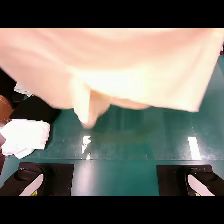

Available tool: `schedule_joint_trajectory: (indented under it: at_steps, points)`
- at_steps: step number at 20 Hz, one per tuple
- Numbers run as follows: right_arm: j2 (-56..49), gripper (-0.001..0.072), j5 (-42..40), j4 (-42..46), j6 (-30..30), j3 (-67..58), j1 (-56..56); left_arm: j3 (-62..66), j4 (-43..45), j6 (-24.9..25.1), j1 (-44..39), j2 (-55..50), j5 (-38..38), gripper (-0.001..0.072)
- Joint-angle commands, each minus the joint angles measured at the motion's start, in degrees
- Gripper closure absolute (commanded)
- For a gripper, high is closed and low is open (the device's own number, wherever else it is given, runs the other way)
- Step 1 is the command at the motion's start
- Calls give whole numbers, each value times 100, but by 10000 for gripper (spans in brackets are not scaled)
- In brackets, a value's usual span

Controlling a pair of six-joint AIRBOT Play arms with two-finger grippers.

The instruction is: Fold the shirts.

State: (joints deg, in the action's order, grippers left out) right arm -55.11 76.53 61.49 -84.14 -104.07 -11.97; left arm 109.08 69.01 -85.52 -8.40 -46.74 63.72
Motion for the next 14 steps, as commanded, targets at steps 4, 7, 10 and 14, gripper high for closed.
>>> schedule_joint_trajectory:
  at_steps: [4, 7, 10, 14]
  points:
    - [-1537, 698, 2006, -48, -457, -20, 2, 48, 177, 7, -2, -1613, 1749, 680]
    - [-2673, 697, 2452, -46, -433, -17, 0, -11, 170, 0, -2, -2863, 2500, 680]
    - [-3611, 697, 1834, -42, -260, -17, -44, -586, 85, -2, -2, -3668, 2033, 680]
    - [-4339, 594, 577, -46, -162, -22, 39, -975, 107, 0, -2, -4011, 1215, 680]
